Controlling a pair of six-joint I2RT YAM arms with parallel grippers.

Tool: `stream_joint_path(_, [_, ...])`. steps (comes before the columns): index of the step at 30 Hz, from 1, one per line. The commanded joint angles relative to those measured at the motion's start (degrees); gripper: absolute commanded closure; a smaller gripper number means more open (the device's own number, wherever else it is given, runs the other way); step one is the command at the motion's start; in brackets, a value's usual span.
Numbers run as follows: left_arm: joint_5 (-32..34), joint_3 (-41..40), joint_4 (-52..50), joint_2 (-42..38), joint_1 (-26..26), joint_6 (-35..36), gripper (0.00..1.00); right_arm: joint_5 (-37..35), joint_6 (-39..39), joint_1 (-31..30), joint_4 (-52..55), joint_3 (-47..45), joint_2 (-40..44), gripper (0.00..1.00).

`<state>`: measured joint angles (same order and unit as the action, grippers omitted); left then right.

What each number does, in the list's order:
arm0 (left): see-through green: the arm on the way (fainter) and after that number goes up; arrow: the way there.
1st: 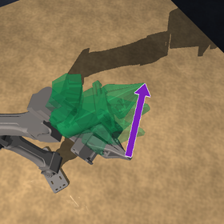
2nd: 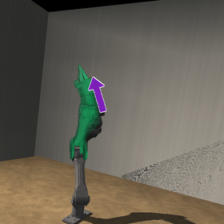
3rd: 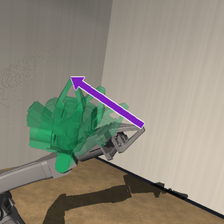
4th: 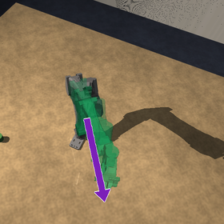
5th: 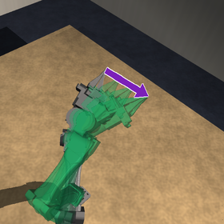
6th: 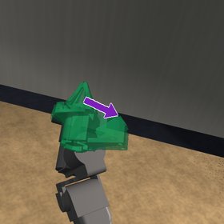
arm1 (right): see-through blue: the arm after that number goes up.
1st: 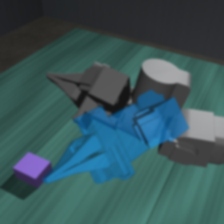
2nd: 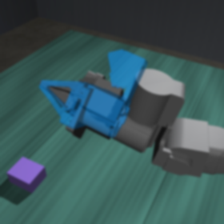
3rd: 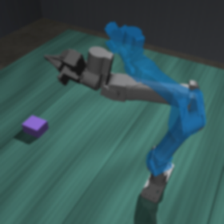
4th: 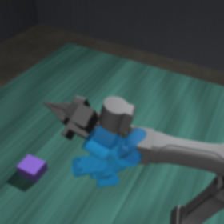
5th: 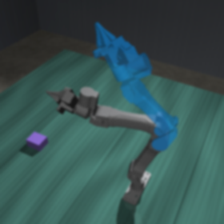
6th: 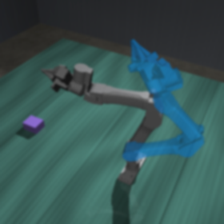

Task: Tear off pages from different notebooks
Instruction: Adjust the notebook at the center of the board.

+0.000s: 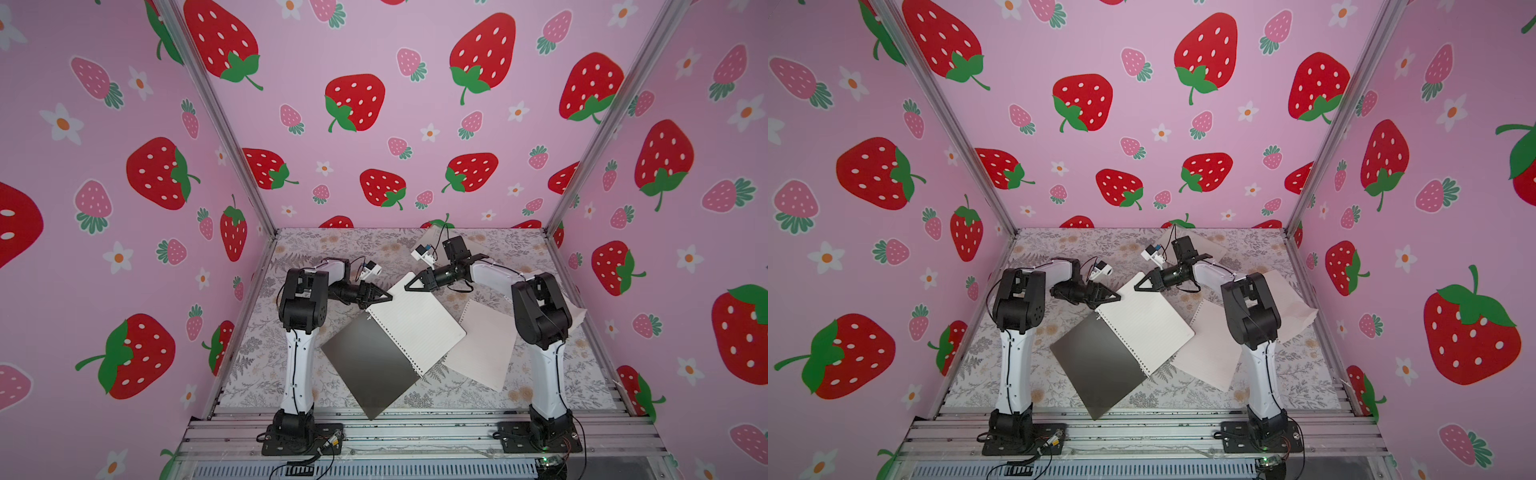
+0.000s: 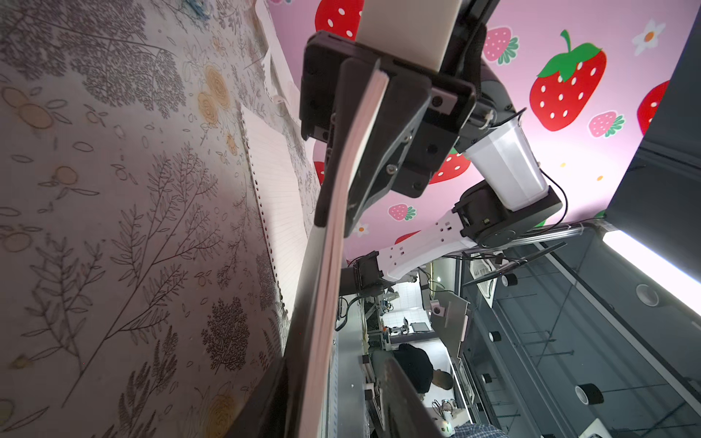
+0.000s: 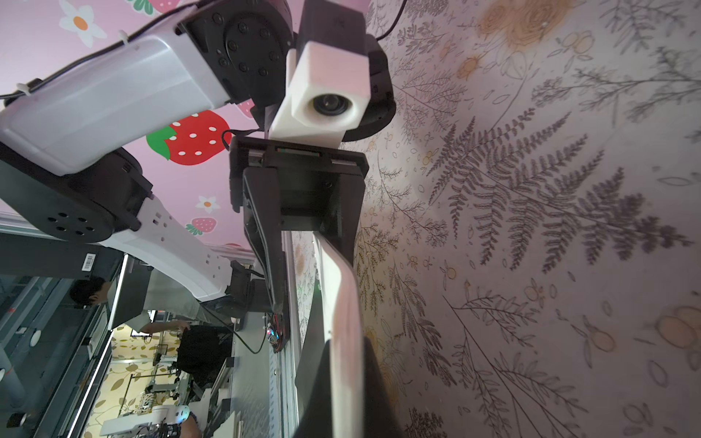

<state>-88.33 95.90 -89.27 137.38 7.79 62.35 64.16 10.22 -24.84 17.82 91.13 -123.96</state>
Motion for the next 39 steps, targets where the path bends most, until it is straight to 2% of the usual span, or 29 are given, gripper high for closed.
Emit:
stream_joint_path(1, [-2.12,0.34,-12.31,-0.28,0.61,4.89,0.59,-1.88,-2.17,1.74,1.99,1.08,1.92,1.00])
stream_joint_path(10, [-1.26,-0.27,-12.24,-0.03,0.69,4.71,0.62,-0.09,1.48,7.01,-2.18,-1.14,4.13,1.00])
stream_joint_path(17, [-0.74,-0.79,-12.25,-0.45,0.71,4.36,0.69,0.73,4.01,10.03,-4.85,-1.13,4.70,1.00])
stream_joint_path(34, [0.34,-4.41,-12.19,-2.92,0.81,4.79,0.73,-0.70,4.48,12.86,-5.14,0.42,2.17,1.00])
stream_joint_path(39, [-1.12,-5.55,-12.19,-5.52,0.67,7.49,0.85,0.05,4.26,12.83,-4.28,1.02,1.37,1.00])
